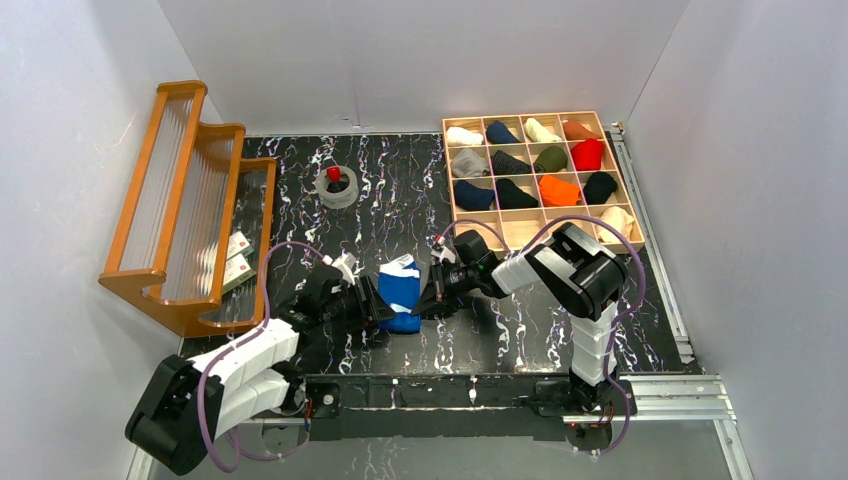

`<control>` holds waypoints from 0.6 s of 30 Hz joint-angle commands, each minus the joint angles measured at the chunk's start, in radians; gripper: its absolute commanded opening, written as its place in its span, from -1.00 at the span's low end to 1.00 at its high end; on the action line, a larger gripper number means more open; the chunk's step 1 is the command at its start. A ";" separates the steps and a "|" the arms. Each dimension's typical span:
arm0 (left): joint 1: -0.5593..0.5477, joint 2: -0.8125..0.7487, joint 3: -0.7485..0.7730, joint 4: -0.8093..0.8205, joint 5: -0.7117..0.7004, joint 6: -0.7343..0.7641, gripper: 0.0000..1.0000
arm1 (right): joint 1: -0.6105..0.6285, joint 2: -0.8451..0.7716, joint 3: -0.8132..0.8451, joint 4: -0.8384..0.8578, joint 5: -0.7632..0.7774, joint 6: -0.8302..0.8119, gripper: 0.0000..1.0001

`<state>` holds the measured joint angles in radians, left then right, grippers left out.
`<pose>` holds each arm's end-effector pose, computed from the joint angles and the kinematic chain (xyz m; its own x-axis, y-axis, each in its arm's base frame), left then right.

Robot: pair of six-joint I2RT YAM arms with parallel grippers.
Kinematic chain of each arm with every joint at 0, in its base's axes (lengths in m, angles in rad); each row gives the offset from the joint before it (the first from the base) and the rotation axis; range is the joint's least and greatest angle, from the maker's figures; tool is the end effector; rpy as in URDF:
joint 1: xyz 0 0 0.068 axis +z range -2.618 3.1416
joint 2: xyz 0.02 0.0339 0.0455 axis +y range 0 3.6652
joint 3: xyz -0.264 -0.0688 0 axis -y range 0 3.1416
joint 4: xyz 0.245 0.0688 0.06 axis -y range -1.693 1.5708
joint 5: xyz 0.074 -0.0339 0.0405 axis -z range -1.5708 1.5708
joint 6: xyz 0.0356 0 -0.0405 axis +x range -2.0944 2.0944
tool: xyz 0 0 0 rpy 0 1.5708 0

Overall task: Roll the underwear
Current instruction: Pick up the underwear from the center of the board.

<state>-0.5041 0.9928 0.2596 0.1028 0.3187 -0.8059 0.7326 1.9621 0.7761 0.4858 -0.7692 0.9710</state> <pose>0.1566 -0.0991 0.1517 -0.8482 -0.3145 -0.4261 0.0987 0.6966 -0.7107 0.2395 0.2488 0.0888 -0.9935 -0.0960 -0.0617 -0.0990 0.4564 0.8842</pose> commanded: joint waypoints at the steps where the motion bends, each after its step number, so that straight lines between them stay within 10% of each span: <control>1: -0.007 0.027 -0.030 -0.009 -0.049 0.011 -0.01 | -0.016 -0.006 0.018 -0.095 0.087 -0.063 -0.86; 18: -0.007 0.121 -0.020 -0.007 -0.139 -0.017 -0.44 | -0.014 -0.102 0.040 -0.042 -0.021 -0.195 0.00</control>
<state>-0.5098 1.0607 0.2398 0.1818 0.2508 -0.8482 0.7242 1.9244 0.7876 0.4721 -0.7959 0.8639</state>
